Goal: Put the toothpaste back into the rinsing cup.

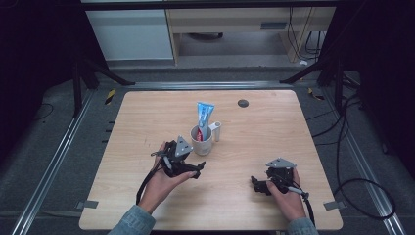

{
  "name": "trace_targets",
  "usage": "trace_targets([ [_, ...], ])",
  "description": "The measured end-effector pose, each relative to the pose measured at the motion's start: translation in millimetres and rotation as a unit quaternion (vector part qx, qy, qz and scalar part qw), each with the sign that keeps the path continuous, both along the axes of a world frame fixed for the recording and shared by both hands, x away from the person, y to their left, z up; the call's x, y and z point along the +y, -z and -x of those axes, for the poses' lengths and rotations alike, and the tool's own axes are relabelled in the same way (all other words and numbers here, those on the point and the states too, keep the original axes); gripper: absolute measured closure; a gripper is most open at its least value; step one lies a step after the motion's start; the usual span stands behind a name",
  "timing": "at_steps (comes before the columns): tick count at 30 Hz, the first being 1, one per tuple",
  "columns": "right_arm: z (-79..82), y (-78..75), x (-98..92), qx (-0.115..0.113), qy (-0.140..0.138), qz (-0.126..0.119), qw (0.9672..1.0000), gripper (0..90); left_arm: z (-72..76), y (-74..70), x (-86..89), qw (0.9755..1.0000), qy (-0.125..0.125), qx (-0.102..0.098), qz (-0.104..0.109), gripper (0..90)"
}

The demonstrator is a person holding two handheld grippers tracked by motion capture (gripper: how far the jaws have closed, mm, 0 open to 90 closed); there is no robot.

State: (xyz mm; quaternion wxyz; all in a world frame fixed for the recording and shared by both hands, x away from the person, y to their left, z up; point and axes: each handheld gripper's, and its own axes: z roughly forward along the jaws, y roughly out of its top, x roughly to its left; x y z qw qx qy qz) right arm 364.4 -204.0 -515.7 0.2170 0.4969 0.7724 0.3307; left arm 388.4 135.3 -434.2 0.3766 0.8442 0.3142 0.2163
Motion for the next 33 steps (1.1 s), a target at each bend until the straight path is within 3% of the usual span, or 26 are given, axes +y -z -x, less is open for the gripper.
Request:
trace_targets([
  [5, 0.0, 0.0, 0.0, 0.000, 0.000, 0.000, 1.0000, 0.5, 2.2, 8.1, 10.2, 0.9998, -0.006, 0.013, -0.014, 4.3],
  [11, 0.0, 0.0, 0.0, 0.000, 0.000, 0.000, 1.0000, 0.5, 0.0, 17.4, 27.2, 0.9993, -0.024, 0.026, -0.014, 4.6],
  [33, 0.1, -0.1, 0.1, 0.001, 0.000, -0.001, 1.0000, 0.4, -1.0, 33.3, 83.9, 0.9950, -0.087, 0.043, -0.022, 5.5],
])
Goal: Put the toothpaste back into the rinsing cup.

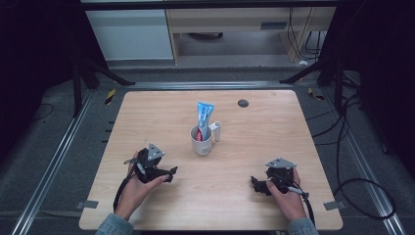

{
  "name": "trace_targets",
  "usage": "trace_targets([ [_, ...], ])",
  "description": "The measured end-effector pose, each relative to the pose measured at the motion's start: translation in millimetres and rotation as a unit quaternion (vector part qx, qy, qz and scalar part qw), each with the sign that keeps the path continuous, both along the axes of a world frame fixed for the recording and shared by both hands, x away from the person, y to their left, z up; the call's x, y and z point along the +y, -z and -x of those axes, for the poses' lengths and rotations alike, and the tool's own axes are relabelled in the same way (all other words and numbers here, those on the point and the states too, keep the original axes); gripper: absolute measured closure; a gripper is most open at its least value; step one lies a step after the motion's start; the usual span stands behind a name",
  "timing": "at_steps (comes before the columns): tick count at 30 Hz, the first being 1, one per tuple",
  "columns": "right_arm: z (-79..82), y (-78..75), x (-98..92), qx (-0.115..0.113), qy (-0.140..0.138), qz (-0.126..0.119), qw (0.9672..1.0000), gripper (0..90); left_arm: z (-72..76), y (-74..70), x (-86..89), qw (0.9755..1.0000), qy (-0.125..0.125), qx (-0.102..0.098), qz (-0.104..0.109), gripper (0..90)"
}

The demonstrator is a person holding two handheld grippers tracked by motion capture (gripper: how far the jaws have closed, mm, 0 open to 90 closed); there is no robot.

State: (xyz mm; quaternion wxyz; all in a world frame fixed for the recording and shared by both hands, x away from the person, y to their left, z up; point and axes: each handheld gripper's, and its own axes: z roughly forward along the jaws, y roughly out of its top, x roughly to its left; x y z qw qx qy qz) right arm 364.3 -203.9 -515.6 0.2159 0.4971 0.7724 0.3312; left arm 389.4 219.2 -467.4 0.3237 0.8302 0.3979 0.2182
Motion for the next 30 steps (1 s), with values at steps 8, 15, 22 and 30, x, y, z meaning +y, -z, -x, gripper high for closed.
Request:
trace_targets([
  [8, 0.0, 0.0, 0.0, 0.000, 0.000, 0.000, 1.0000, 0.4, -3.0, 4.6, 23.7, 0.9995, -0.030, 0.006, 0.002, 5.6],
  [15, 0.0, 0.0, 0.0, 0.000, 0.000, 0.000, 1.0000, 0.4, -5.4, 11.6, 47.7, 0.9984, -0.051, 0.022, 0.009, 5.9],
  [22, 0.0, 0.0, 0.0, 0.000, 0.000, 0.000, 1.0000, 0.4, -17.0, 14.0, 68.5, 0.9959, -0.082, 0.027, 0.027, 5.9],
  [30, 0.0, 0.0, 0.0, 0.000, 0.000, 0.000, 1.0000, 0.4, -33.9, 21.0, 83.6, 0.9938, -0.097, 0.030, 0.045, 5.8],
])
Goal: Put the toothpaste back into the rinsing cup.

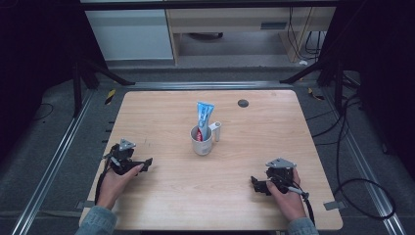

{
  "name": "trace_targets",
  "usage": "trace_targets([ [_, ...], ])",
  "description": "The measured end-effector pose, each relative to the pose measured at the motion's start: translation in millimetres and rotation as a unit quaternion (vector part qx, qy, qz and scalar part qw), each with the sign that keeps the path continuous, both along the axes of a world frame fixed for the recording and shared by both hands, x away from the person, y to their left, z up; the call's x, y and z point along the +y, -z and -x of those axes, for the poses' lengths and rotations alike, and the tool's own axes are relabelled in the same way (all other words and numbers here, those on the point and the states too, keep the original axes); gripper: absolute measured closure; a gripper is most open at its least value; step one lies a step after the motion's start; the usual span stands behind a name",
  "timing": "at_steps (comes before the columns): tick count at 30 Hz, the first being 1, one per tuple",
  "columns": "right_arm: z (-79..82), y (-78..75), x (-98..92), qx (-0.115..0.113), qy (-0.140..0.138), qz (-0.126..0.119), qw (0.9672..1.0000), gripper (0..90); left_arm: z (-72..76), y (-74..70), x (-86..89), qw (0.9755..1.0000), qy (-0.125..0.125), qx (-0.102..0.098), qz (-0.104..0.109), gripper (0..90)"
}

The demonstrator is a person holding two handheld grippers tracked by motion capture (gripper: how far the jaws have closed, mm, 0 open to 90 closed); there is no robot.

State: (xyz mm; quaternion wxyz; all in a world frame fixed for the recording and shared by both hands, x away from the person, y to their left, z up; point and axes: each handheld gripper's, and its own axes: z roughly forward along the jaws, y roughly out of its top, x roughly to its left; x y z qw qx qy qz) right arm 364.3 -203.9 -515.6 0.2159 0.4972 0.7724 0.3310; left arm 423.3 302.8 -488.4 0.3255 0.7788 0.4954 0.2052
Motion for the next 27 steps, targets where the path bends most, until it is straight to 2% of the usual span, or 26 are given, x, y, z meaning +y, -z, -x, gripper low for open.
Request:
trace_targets([
  [5, 0.0, 0.0, 0.0, 0.000, 0.000, 0.000, 1.0000, 0.4, -8.1, 7.3, 3.9, 0.9999, -0.009, 0.012, 0.000, 5.8],
  [11, 0.0, 0.0, 0.0, 0.000, 0.000, 0.000, 1.0000, 0.4, -14.3, 13.8, 6.5, 0.9998, -0.013, 0.016, -0.002, 5.6],
  [16, -0.1, 0.0, -0.1, 0.000, 0.000, 0.000, 1.0000, 0.4, -17.9, 17.6, 6.0, 0.9999, -0.009, 0.001, -0.003, 4.4],
  [17, 0.0, 0.0, 0.0, 0.000, 0.000, 0.000, 1.0000, 0.4, -18.5, 19.8, 5.5, 0.9999, -0.003, -0.008, -0.012, 3.7],
  [22, 0.1, 0.0, 0.2, 0.000, 0.000, -0.001, 1.0000, 0.4, -19.3, 20.5, 5.5, 0.9999, -0.003, -0.009, -0.009, 1.6],
  [27, 0.0, 0.0, 0.0, 0.000, 0.000, 0.000, 1.0000, 0.4, -17.7, 20.7, 4.0, 0.9997, -0.021, -0.006, -0.012, 0.0],
])
